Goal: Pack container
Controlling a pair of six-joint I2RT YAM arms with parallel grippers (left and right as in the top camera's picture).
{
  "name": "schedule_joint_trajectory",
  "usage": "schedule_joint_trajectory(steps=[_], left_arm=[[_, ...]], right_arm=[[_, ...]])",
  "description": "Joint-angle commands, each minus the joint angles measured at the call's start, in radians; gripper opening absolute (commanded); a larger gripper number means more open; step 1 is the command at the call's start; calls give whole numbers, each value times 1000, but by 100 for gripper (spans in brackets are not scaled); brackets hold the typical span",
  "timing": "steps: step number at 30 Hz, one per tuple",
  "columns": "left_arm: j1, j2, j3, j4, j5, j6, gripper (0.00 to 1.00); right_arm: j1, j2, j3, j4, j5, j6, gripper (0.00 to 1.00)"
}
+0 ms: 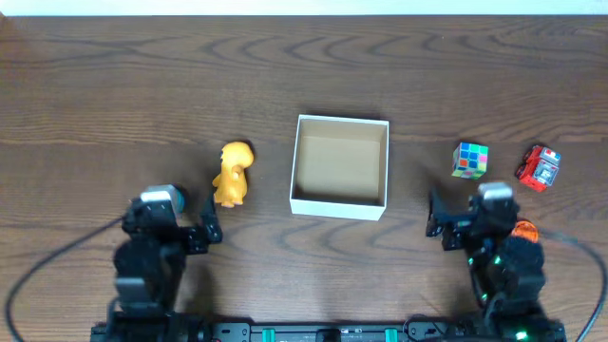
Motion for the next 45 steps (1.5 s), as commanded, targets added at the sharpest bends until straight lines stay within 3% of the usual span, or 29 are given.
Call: schedule_joint_trajectory(steps=[1,8,12,13,16,18,19,22,26,30,45], left_arm=[[2,168,209,-120,13,-21,98],[2,511,542,-519,14,-17,98],[2,608,583,-603,14,-18,98],[2,624,583,-616,14,-18,98],[2,657,583,-640,14,-18,99],[2,668,583,-647,14,-18,93],[2,671,583,-647,14,-18,88],[2,672,583,-646,14,-17,73],[2,672,583,-646,14,-17,38],[2,672,583,-646,14,-17,19],[2,672,583,-646,14,-17,19]], right_arm=[[-16,176,198,-85,-17,-13,99],[-16,649,642,-511,-25,-11,99],[-16,838,767,-576,-55,-11,96],[-16,872,776,-570,-54,-11,78],[-15,949,777,-534,-55,-10,37],[-14,1002,777,-512,-54,8,29],[-14,1023,777,-501,-55,19,19],[-5,1093,777,-470,-55,38,1],[29,1181,777,-435,-55,38,1],[68,1248,777,-388,-58,49,1],[190,1307,777,-176,-153,49,3]])
